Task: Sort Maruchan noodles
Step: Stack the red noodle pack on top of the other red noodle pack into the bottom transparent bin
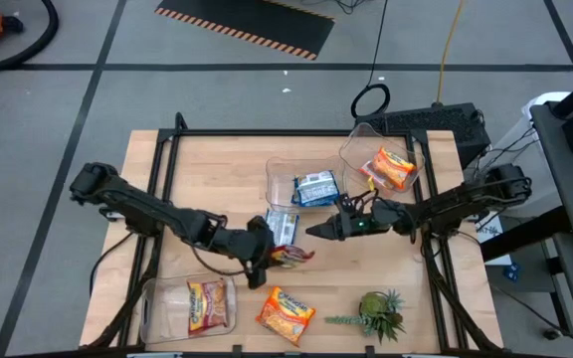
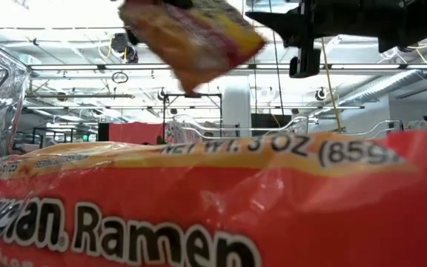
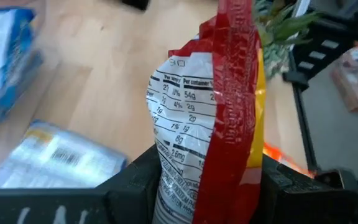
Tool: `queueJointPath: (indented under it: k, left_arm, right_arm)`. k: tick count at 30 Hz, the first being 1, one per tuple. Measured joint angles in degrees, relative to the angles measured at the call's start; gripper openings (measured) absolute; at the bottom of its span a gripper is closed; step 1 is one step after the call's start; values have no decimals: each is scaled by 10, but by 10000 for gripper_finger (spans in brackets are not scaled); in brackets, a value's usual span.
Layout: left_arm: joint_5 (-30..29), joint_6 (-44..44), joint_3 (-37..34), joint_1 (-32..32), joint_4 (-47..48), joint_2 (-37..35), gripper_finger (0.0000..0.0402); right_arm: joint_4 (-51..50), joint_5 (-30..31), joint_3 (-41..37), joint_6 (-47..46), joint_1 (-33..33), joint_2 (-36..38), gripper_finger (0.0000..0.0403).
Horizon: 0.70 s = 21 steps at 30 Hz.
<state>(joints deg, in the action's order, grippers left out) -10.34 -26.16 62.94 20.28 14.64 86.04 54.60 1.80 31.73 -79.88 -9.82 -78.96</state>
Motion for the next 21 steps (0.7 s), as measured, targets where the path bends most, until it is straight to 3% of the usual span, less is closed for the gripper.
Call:
queueJointPath:
  k: [14, 17, 21]
  left_arm:
    - [1, -117, 0, 69, 133, -169, 152]
    - [0, -124, 0, 90, 157, -195, 152]
    - [9, -130, 0, 113, 171, -225, 152]
  right_arm:
    - [-13, 21, 0, 103, -22, 23, 118]
    - [-14, 67, 0, 99, -51, 23, 118]
    - [-14, 188, 0, 102, -105, 23, 118]
